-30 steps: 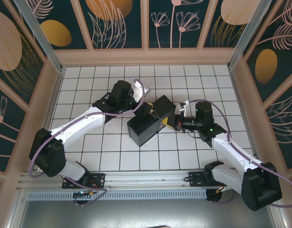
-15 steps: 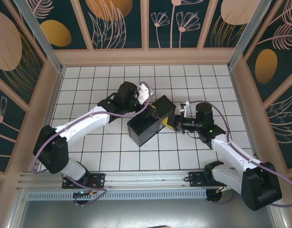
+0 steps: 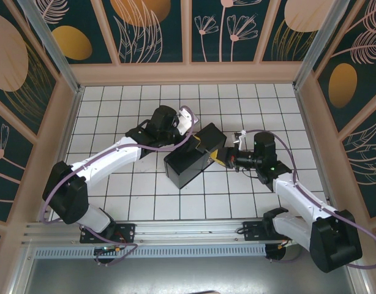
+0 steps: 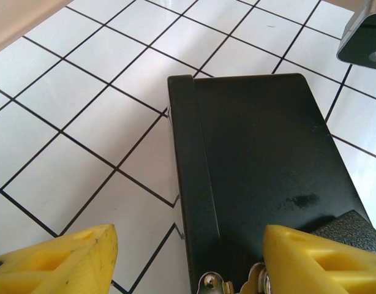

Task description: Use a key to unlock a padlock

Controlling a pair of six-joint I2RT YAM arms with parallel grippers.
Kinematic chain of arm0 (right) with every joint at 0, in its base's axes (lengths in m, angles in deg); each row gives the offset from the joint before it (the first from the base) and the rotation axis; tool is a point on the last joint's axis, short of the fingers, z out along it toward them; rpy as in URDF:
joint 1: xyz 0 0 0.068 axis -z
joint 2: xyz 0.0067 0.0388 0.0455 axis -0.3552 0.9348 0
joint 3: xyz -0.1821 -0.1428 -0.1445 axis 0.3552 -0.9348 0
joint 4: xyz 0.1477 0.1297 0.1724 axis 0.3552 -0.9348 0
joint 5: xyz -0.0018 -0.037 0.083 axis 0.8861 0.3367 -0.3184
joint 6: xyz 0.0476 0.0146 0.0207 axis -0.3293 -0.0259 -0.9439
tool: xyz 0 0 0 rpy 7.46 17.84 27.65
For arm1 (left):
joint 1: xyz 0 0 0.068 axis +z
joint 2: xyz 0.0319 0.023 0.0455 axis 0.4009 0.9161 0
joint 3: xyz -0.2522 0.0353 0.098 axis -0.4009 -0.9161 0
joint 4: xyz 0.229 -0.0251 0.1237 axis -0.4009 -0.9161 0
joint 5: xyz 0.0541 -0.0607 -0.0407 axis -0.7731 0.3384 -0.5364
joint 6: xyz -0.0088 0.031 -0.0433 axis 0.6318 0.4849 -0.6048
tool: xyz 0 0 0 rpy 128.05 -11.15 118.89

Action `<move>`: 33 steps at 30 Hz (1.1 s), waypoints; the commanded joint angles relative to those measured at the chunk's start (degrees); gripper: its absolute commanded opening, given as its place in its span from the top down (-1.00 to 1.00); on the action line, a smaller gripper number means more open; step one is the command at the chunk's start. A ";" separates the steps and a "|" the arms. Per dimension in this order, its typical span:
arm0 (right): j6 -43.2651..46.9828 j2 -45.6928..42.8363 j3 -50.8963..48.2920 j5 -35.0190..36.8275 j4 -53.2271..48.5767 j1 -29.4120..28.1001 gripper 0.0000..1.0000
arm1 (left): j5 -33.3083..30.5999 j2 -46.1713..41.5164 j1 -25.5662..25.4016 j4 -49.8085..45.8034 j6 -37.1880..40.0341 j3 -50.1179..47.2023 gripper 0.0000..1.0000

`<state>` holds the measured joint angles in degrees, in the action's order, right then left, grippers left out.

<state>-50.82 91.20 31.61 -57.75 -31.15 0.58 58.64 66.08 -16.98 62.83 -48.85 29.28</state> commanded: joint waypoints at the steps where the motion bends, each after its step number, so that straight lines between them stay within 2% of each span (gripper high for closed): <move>1: 0.69 0.05 0.70 -0.48 0.16 0.44 1.00 | 0.75 -0.47 -0.43 -1.02 1.42 -0.04 -0.27; 11: 4.88 2.46 4.44 -1.98 -3.48 -1.80 1.00 | 0.57 -0.25 -0.46 -0.62 1.42 -0.24 -0.27; 19: 4.28 3.36 4.26 -1.66 -1.78 -2.80 1.00 | 2.49 -0.20 -0.43 -0.39 1.74 -0.41 -0.26; 28: 0.29 2.12 4.15 2.09 -0.93 -3.00 1.00 | 4.74 -1.25 -0.48 -1.71 0.49 -0.75 -0.05; 33: -2.06 0.87 2.83 4.35 0.73 -3.48 1.00 | 5.12 -1.56 -0.44 -2.68 0.10 -0.34 -0.02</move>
<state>-50.87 93.41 34.71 -55.78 -33.55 -2.35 61.81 65.93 -17.20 62.09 -48.48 29.26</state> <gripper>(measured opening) 0.050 0.512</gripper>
